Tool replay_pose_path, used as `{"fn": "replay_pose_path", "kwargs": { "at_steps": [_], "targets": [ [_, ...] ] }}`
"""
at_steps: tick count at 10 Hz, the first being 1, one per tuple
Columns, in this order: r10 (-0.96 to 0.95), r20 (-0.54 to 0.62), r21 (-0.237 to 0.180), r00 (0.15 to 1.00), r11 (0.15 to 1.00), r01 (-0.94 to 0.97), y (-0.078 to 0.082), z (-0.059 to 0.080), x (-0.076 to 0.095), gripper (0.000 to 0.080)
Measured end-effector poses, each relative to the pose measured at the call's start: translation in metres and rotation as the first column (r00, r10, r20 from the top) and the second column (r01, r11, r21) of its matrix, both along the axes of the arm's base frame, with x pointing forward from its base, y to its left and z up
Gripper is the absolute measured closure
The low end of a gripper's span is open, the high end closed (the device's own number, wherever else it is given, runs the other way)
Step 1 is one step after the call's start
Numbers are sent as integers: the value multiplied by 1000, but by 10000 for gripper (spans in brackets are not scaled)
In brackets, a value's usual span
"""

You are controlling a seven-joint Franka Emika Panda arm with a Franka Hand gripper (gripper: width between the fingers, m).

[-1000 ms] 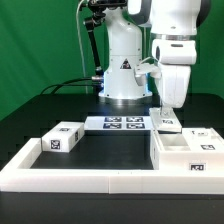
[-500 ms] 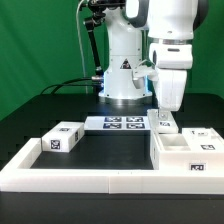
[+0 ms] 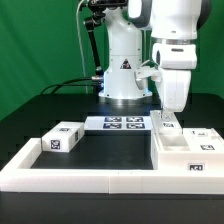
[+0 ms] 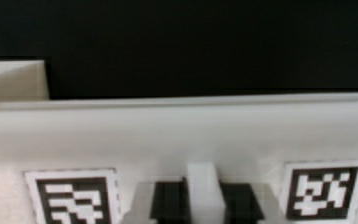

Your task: Assemble cabinet

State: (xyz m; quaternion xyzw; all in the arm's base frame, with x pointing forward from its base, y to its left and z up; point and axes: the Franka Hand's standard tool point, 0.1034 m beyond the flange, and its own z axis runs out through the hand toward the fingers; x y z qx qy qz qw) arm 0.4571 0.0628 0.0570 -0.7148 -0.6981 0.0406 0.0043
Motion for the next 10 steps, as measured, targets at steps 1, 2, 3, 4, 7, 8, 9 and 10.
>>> {"fn": "replay_pose_path", "kwargs": {
  "at_steps": [1, 2, 3, 4, 7, 8, 9, 10],
  "targets": [
    [1, -6, -3, 1000, 1000, -1, -1, 0, 0, 729],
    [1, -6, -3, 1000, 1000, -1, -1, 0, 0, 729],
    [0, -4, -3, 1000, 1000, 0, -2, 0, 0, 729],
    [-2, -4, -2, 1000, 1000, 2, -3, 0, 0, 729],
    [-3, 0, 0, 1000, 1000, 3, -3, 0, 0, 729],
    [-4, 12, 7, 1000, 1000, 4, -1, -1, -1, 729],
    [-5, 13, 7, 1000, 1000, 4, -2, -1, -1, 729],
    [-4, 17, 7, 1000, 1000, 4, -1, 0, -1, 729]
  ]
}}
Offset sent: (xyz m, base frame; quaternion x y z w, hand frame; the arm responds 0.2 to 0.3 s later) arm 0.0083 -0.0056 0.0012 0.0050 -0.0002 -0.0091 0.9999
